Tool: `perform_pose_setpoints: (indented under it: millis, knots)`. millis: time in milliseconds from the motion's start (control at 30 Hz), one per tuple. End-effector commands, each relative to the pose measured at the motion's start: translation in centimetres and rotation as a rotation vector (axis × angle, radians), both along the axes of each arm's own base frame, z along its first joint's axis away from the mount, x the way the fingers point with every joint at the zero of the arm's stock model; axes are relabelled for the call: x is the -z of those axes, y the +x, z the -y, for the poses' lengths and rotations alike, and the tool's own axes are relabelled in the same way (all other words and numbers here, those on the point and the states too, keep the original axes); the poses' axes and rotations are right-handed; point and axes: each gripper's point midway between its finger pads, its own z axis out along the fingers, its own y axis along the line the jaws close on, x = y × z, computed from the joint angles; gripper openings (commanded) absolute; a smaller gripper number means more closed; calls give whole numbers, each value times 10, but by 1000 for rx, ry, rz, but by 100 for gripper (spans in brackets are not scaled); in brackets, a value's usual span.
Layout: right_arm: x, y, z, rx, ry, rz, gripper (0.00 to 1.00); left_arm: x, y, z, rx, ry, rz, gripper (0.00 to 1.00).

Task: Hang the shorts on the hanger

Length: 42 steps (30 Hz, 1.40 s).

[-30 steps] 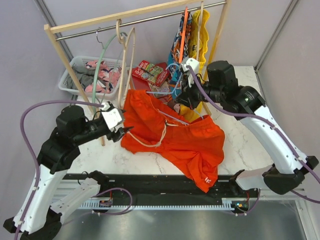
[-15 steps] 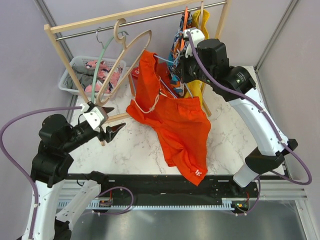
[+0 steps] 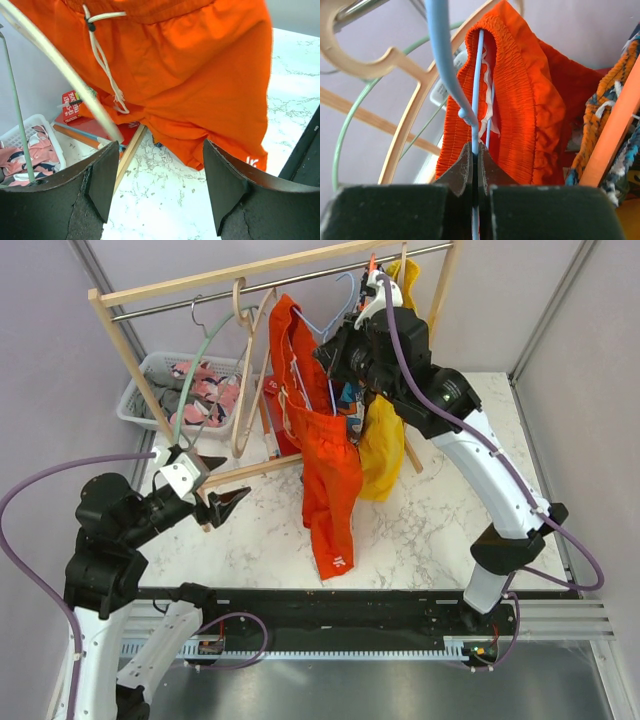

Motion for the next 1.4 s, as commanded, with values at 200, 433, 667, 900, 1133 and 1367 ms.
perform_pose_setpoints:
  millis: [200,433,667,900,1133,1367]
  knots:
    - [-47,41,13,190,111,193,0,-7,-6,3,16,-45,14,74]
    - [-58,53,22,240,125,254,0,3,-9,1,10,-40,3,75]
    - [-41,73,20,260,101,245,0,6,-8,-1,1,-33,0,75]
    - [-12,88,19,277,51,210,0,12,-9,-3,-9,-27,-5,75]
    - [14,107,21,305,-13,196,0,17,-5,-6,-36,-26,-22,75]
    - [27,138,56,409,-46,191,0,32,5,-12,-119,-80,-124,77]
